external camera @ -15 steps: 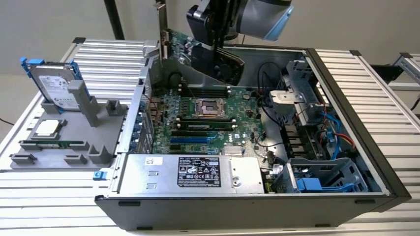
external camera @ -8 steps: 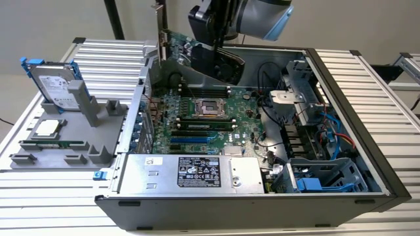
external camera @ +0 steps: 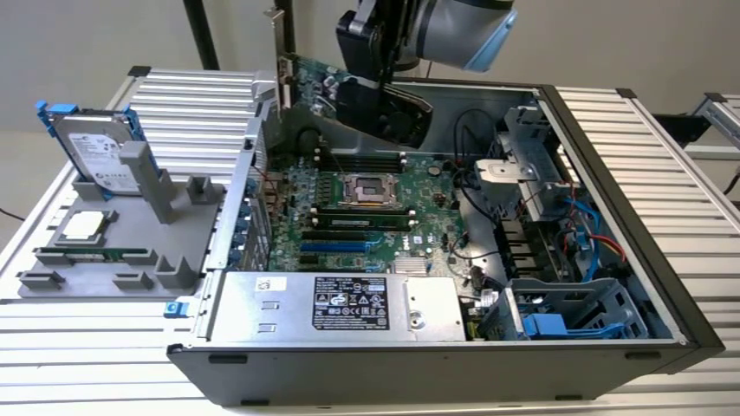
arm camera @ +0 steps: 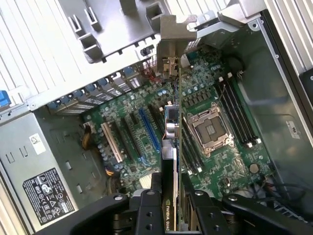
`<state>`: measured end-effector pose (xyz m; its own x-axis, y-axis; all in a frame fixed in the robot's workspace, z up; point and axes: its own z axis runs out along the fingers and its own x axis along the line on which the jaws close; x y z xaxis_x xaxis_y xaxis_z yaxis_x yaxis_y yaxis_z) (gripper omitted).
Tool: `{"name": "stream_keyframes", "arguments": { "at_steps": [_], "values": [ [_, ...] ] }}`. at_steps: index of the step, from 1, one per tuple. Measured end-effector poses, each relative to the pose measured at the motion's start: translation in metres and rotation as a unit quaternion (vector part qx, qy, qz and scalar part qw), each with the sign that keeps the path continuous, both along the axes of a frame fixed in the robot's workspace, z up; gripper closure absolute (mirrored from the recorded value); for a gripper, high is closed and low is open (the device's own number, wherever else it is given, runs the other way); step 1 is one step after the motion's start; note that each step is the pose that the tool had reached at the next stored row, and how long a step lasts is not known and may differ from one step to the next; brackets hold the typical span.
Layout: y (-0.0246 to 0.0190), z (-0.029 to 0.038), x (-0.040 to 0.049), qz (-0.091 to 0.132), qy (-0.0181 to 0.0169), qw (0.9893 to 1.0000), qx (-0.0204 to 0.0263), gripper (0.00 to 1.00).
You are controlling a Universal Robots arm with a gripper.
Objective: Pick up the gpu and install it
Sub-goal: 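Insert the gpu into the slot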
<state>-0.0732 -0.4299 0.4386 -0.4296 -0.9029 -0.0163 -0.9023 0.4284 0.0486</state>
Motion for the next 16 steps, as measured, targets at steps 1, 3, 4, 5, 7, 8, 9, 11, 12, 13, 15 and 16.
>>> {"name": "stream_keyframes", "arguments": {
  "at_steps": [1, 3, 4, 5, 7, 8, 9, 11, 12, 13, 15, 16],
  "values": [
    [0.0000, 0.0001, 0.0002, 0.003, 0.0000, 1.0000, 0.0000, 1.00],
    [0.0000, 0.0002, 0.0008, 0.009, 0.0000, 1.0000, 0.0000, 1.00],
    [0.0000, 0.0003, 0.0011, 0.013, 0.0000, 0.9999, 0.0000, 1.00],
    [0.0000, 0.0004, 0.0015, 0.016, 0.0000, 0.9999, 0.0000, 1.00],
    [0.0000, 0.0007, 0.0023, 0.022, 0.0000, 0.9998, 0.0000, 1.00],
    [0.0000, 0.0009, 0.0028, 0.025, 0.0001, 0.9997, 0.0001, 1.00],
    [0.0000, 0.0010, 0.0032, 0.028, 0.0002, 0.9996, 0.0000, 1.00],
    [0.0000, 0.0013, 0.0041, 0.034, 0.0002, 0.9994, 0.0000, 1.00],
    [0.0000, 0.0014, 0.0046, 0.037, 0.0002, 0.9993, 0.0000, 1.00],
    [0.0000, 0.0016, 0.0051, 0.040, 0.0003, 0.9992, 0.0001, 1.00],
    [0.0000, 0.0019, 0.0062, 0.046, 0.0004, 0.9990, 0.0000, 1.00],
    [0.0000, 0.0021, 0.0068, 0.049, 0.0005, 0.9988, 0.0000, 1.00]
  ]
}}
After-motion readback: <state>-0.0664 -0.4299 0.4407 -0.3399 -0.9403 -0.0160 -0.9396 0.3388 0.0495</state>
